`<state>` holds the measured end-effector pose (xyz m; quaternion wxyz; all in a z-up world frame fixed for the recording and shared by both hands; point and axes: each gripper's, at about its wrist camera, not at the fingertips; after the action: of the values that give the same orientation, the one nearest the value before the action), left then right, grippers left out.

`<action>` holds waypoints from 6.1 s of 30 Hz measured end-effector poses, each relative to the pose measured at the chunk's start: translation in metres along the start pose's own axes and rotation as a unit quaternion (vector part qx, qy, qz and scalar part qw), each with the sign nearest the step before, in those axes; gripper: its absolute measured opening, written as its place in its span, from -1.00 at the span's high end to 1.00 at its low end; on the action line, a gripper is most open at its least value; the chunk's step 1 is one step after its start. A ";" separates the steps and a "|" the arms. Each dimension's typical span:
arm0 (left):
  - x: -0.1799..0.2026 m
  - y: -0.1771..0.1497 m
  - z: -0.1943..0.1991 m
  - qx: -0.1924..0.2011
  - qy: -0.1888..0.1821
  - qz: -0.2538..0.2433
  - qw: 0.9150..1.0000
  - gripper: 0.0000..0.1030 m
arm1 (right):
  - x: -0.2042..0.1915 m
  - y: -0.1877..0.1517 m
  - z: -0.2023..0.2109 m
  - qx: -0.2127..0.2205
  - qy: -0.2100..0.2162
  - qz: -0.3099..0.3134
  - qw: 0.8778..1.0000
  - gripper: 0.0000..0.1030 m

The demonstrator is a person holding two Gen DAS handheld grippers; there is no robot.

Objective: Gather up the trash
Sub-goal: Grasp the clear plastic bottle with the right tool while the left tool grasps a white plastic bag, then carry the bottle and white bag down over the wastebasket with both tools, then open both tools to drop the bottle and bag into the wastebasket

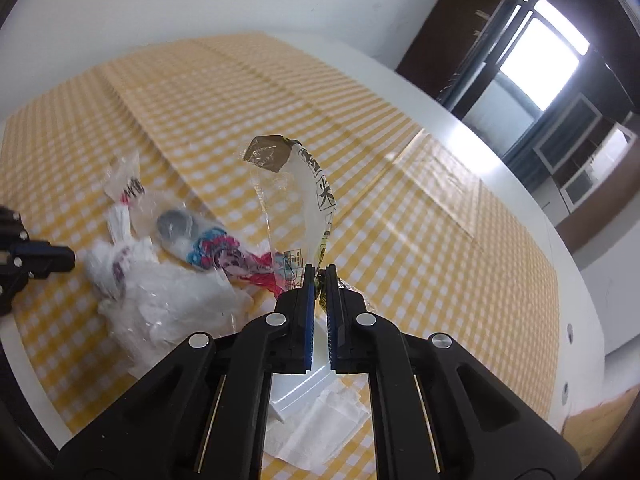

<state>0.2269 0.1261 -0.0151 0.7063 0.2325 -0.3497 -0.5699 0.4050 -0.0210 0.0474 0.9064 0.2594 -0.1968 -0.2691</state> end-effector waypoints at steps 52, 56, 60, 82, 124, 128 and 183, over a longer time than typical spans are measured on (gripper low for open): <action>0.045 -0.079 0.126 0.084 -0.024 -0.024 0.996 0.56 | -0.104 -0.210 0.161 0.204 0.141 -0.280 0.927 0.92; 0.053 -0.095 0.140 0.084 -0.036 -0.031 0.995 0.56 | -0.112 -0.221 0.172 0.213 0.149 -0.283 0.923 0.92; 0.061 -0.108 0.157 0.088 -0.048 -0.038 0.994 0.56 | -0.123 -0.232 0.184 0.217 0.149 -0.283 0.922 0.92; 0.072 -0.184 0.181 0.052 -0.057 -0.078 0.994 0.56 | -0.178 -0.287 0.178 0.186 0.163 -0.277 0.928 0.92; 0.021 -0.270 -0.051 -0.198 0.002 0.011 0.980 0.56 | -0.200 -0.353 -0.089 -0.075 0.208 -0.370 0.902 0.92; 0.017 -0.270 -0.076 -0.210 0.028 0.003 0.977 0.56 | -0.196 -0.353 -0.115 -0.097 0.209 -0.381 0.895 0.92; -0.028 -0.273 -0.216 -0.306 0.064 0.146 0.939 0.13 | -0.154 -0.369 -0.258 -0.199 0.162 -0.464 0.848 0.30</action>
<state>0.2121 0.0719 -0.3600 0.8397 -0.0125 -0.1424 -0.5239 0.2714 -0.1020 -0.4019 0.7270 0.1741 0.1536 -0.6462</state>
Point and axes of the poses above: each gripper's, at about its wrist camera, not at the fingertips, and z roughly against the way its jaws point, x to its right, y to its top, and after that the axes turned 7 degrees about y, right-handed
